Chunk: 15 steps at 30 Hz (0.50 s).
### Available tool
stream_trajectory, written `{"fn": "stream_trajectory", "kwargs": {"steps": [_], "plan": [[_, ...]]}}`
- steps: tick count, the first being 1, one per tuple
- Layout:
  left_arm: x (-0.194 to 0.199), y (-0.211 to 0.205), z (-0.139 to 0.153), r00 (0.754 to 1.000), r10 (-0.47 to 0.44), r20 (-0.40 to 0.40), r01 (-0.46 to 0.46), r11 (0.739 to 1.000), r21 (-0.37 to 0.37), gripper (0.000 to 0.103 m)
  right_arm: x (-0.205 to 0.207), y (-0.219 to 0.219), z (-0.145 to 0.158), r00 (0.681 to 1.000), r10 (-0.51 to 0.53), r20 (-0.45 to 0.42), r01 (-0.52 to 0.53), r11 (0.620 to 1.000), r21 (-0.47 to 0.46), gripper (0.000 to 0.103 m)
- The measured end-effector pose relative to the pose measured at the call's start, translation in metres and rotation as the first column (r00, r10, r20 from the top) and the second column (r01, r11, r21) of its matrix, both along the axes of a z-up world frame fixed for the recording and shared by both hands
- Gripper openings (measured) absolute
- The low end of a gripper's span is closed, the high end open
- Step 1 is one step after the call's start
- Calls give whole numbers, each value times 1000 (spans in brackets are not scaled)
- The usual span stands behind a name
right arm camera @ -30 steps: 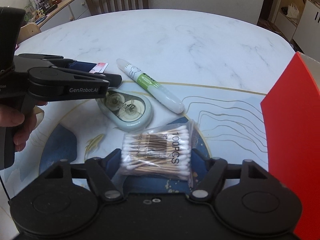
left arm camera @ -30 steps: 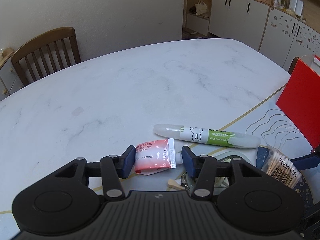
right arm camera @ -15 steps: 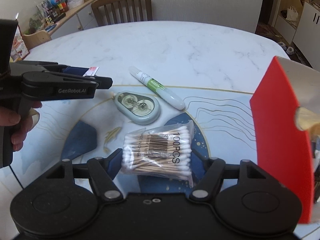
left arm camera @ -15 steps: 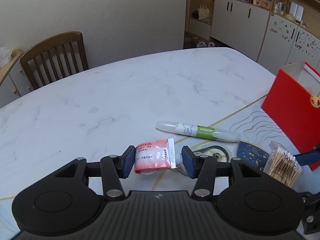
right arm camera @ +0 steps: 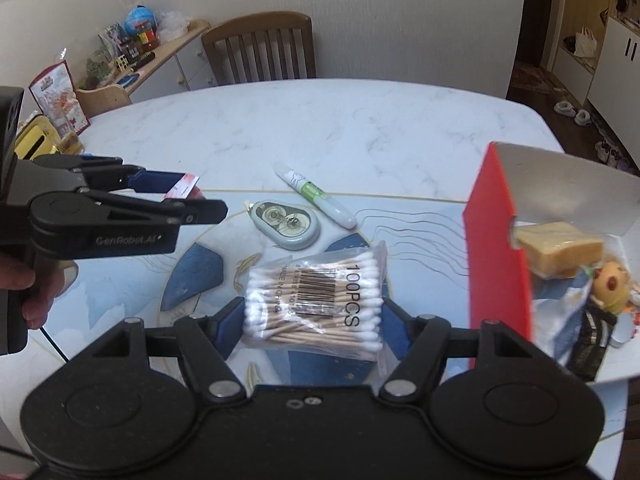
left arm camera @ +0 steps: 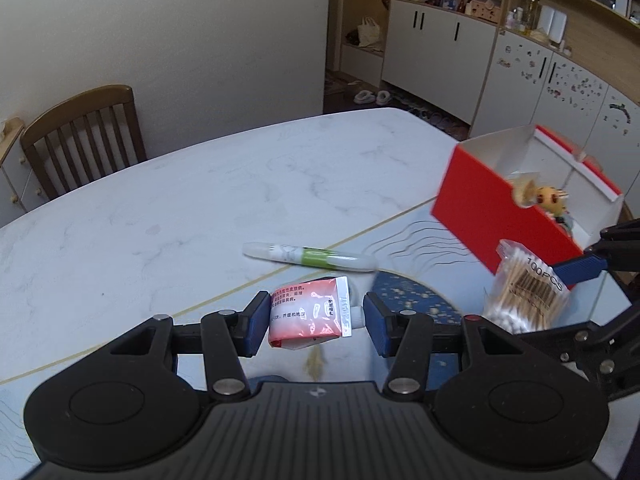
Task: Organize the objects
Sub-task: 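Carry the toothpaste tube and cotton swab bag over the red shoebox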
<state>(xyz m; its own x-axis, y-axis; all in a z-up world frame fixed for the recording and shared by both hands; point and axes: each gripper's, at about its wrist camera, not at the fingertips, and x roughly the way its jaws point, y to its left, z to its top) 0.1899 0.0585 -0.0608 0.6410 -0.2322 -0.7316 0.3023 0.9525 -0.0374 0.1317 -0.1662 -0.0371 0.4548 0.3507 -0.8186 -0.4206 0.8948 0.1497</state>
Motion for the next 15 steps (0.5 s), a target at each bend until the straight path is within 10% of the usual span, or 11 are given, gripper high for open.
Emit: {"fn": "stream_trajectory", "kwargs": {"steps": [15], "plan": [[-34, -91, 31, 993, -112, 23, 113, 993, -30, 50, -14, -87, 26, 999, -27, 48, 25, 999, 29, 69]]}}
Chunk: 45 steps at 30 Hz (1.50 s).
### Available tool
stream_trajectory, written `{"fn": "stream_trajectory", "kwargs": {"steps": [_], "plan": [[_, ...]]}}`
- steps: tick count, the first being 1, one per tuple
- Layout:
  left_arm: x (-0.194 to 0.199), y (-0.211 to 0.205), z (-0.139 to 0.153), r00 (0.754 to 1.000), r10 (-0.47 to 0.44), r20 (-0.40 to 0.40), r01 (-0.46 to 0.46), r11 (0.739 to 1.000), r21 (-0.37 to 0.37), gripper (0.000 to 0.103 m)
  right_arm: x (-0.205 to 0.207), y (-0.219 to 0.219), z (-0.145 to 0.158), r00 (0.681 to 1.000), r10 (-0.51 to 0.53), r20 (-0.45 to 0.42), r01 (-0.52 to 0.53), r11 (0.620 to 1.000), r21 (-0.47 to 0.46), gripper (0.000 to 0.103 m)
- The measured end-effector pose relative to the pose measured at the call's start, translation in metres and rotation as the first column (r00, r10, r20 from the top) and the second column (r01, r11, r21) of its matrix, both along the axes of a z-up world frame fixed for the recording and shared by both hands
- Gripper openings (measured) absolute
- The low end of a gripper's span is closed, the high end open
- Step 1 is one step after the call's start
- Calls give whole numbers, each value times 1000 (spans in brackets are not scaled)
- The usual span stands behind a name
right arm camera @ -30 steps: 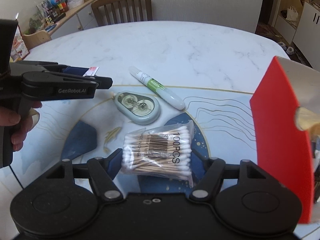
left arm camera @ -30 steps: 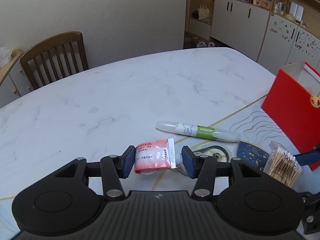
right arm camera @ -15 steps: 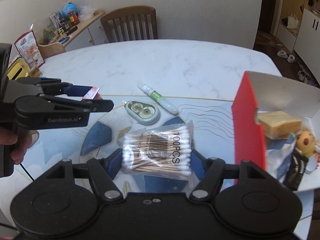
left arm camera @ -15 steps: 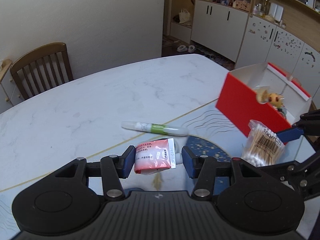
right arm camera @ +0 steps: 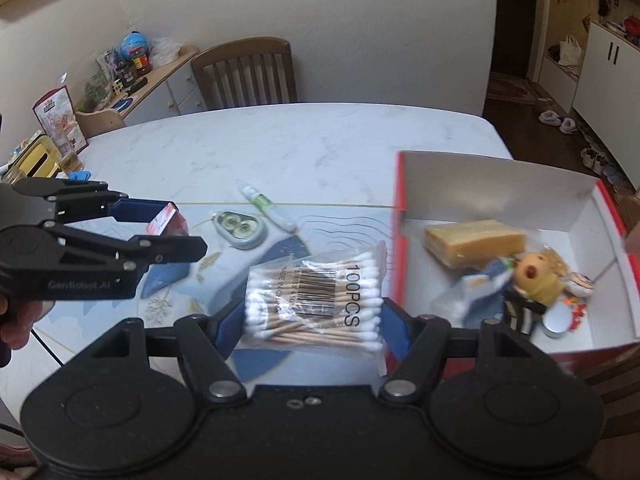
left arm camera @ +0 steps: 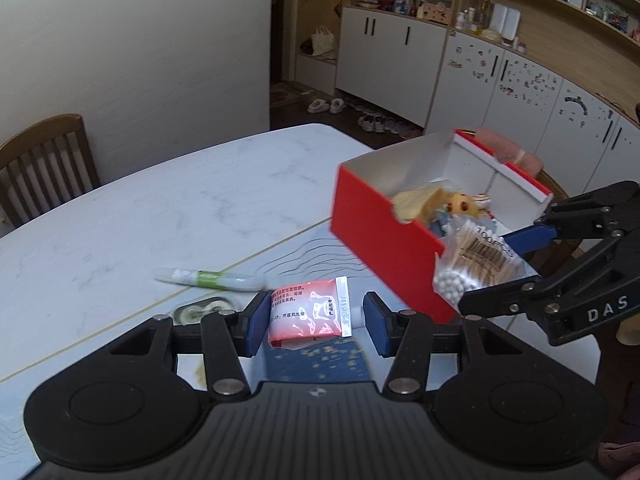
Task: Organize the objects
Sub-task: 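Carry the toothpaste tube and cotton swab bag over the red shoebox, then lower both items into the shoebox and open both tools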
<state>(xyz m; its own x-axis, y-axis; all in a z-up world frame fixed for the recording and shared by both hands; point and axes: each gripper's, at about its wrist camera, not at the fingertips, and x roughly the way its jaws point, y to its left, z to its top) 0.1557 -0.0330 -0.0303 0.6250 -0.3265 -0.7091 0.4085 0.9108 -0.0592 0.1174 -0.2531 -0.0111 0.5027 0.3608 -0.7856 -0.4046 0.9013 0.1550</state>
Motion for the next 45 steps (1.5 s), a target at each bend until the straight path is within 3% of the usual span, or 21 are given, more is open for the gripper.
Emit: {"fn": "stream_trajectory", "kwargs": {"steps": [12, 26, 34, 45], "plan": [[5, -99, -2, 995, -99, -17, 99, 995, 8, 50, 3, -93, 0, 997, -70, 13, 70, 998, 8, 70], [37, -193, -11, 990, -134, -33, 135, 990, 29, 50, 32, -182, -9, 989, -146, 13, 146, 989, 17, 70], [69, -227, -27, 993, -100, -68, 104, 993, 59, 50, 70, -201, -19, 986, -167, 3, 167, 986, 21, 70], [97, -250, -47, 995, -53, -82, 62, 992, 111, 50, 129, -187, -49, 986, -162, -37, 161, 986, -30, 70]]}}
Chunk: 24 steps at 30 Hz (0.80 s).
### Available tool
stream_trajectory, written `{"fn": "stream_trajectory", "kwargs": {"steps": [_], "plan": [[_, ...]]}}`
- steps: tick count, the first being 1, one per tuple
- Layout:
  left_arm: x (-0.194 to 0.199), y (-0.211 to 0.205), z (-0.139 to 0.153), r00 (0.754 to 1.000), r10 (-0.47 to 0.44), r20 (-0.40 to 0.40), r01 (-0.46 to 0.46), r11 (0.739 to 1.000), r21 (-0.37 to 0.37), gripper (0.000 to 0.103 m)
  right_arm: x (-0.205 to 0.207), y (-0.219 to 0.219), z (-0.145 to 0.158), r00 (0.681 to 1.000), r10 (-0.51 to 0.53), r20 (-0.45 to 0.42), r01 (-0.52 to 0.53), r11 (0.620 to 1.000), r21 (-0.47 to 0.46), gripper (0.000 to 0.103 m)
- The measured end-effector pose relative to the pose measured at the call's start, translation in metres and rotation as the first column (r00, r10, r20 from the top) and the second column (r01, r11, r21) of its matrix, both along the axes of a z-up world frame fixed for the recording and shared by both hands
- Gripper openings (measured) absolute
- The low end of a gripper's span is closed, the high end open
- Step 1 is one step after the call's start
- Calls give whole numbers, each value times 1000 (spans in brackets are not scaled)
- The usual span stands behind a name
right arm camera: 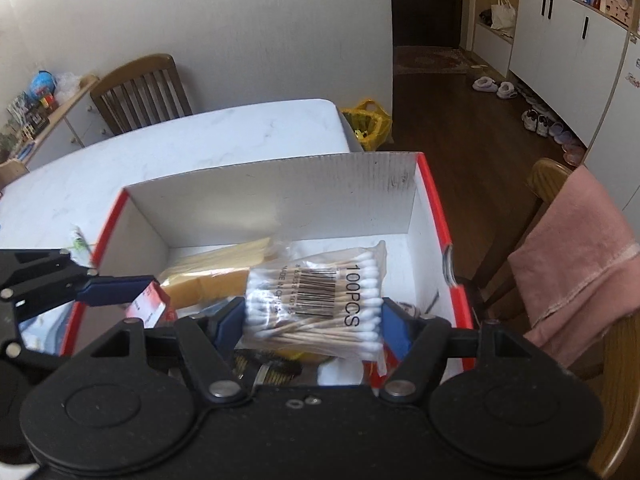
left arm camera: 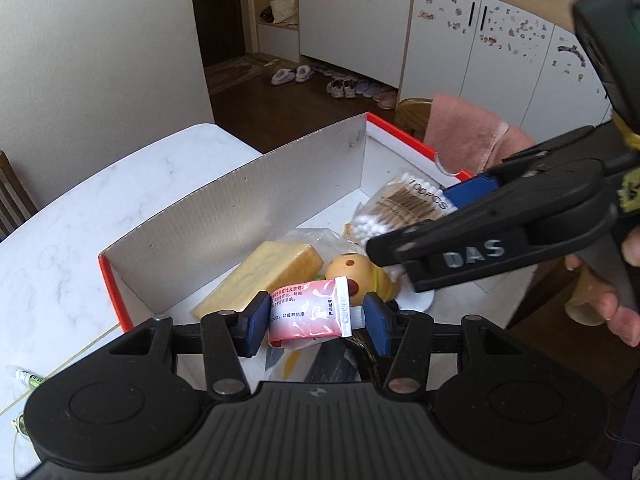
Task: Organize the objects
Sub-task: 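Lower both items into the shoebox and open both tools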
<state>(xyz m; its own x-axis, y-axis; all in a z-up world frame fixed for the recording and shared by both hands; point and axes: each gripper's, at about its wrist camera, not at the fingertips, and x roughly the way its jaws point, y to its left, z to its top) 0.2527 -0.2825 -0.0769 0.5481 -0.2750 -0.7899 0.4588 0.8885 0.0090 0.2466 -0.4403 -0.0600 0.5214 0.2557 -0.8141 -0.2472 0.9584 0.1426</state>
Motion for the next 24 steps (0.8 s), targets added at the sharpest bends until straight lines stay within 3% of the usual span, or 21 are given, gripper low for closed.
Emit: {"fn": "stream_trajectory", "kwargs": {"steps": [12, 24], "plan": [[13, -6, -21, 999, 4, -40, -2, 999, 43, 50, 27, 9, -22, 1000, 8, -25, -8, 999, -31, 72], [16, -7, -36, 996, -6, -86, 10, 999, 48, 50, 19, 3, -22, 1000, 22, -20, -23, 999, -32, 72]]}}
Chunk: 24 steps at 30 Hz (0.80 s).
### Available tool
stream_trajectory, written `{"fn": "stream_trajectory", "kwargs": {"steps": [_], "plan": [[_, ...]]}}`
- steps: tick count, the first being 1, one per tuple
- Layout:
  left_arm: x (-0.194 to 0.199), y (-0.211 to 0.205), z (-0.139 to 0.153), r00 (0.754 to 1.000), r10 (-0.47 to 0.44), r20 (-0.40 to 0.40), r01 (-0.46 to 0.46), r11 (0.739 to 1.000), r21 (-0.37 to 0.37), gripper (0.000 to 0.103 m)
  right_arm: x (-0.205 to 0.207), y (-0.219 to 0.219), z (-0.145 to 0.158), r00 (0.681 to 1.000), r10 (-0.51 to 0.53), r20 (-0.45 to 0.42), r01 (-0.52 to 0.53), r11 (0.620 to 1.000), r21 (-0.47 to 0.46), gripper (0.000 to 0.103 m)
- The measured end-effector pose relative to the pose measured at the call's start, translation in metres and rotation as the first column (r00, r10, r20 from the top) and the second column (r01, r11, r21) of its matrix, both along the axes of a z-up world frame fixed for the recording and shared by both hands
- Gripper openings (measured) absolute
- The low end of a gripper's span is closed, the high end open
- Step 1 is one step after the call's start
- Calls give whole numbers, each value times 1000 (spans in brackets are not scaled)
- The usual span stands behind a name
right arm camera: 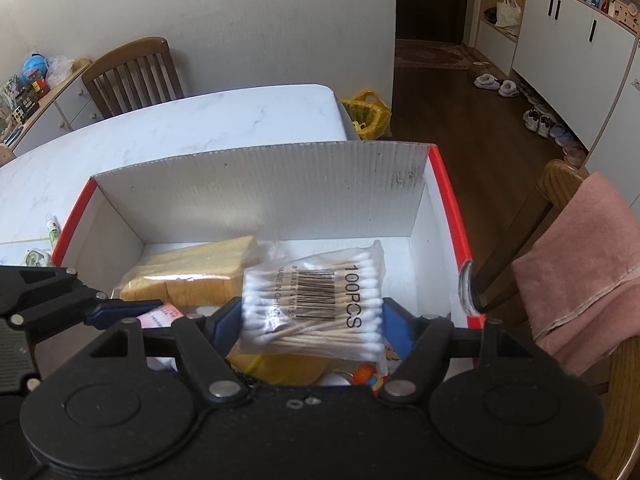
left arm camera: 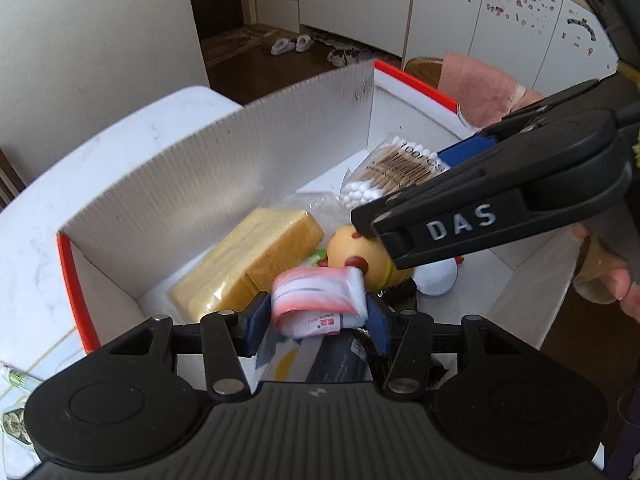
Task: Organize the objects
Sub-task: 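Lower both items into the shoebox and open both tools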
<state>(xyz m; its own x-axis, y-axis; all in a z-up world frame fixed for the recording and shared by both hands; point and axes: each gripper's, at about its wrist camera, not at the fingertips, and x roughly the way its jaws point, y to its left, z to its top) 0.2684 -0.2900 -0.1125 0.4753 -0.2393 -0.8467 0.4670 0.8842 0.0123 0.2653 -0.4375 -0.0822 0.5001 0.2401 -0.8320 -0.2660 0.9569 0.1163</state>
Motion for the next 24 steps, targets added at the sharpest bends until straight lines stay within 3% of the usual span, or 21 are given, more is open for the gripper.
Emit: {"fn": "stream_trajectory", "kwargs": {"steps": [3, 7, 24], "plan": [[-1, 1, -2, 1000, 0, -17, 0, 1000, -9, 51, -3, -3, 1, 1000, -1, -2, 1, 1000, 3, 74], [-2, 3, 1, 1000, -4, -22, 3, 1000, -22, 61, -5, -6, 3, 1000, -8, 5, 8, 1000, 7, 75], [-27, 18, 25, 1000, -17, 20, 19, 997, -80, 67, -32, -15, 28, 999, -18, 35, 16, 998, 58, 77]]}}
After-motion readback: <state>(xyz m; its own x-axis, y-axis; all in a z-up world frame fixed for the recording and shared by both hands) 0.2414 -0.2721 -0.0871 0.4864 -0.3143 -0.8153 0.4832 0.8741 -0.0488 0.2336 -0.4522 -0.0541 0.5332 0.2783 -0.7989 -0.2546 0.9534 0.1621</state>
